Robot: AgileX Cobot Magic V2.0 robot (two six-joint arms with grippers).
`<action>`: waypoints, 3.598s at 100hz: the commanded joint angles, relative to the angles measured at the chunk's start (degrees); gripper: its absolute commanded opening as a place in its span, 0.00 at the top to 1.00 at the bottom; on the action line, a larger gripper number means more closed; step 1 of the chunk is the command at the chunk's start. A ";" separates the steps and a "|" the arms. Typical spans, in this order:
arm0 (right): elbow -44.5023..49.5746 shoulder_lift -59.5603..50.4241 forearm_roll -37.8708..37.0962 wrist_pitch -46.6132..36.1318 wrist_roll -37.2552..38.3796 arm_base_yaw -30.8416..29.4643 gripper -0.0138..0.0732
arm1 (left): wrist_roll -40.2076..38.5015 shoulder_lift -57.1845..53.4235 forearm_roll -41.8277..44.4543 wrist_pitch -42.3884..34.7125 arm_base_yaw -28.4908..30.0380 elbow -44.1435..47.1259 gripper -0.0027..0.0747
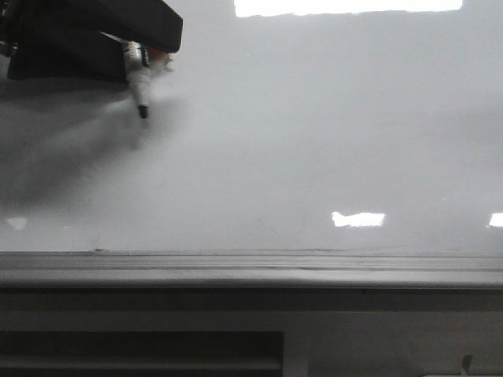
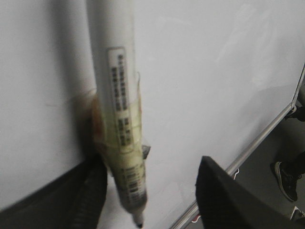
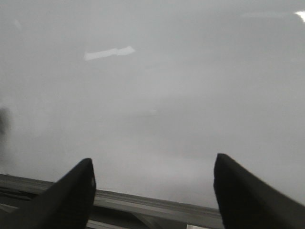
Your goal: Write number 2 on whiteboard
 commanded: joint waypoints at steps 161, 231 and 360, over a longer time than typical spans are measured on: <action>-47.93 52.06 24.57 36.93 -34.18 16.06 0.31 | -15.74 6.66 45.40 21.81 -16.72 -24.17 0.99; -47.96 54.19 24.67 36.18 -36.27 16.14 0.92 | -15.26 6.92 48.25 20.89 -16.72 -26.57 0.93; -16.90 26.32 36.07 -12.31 -50.69 16.14 0.92 | -21.10 -28.68 34.79 -11.23 0.06 -1.20 0.99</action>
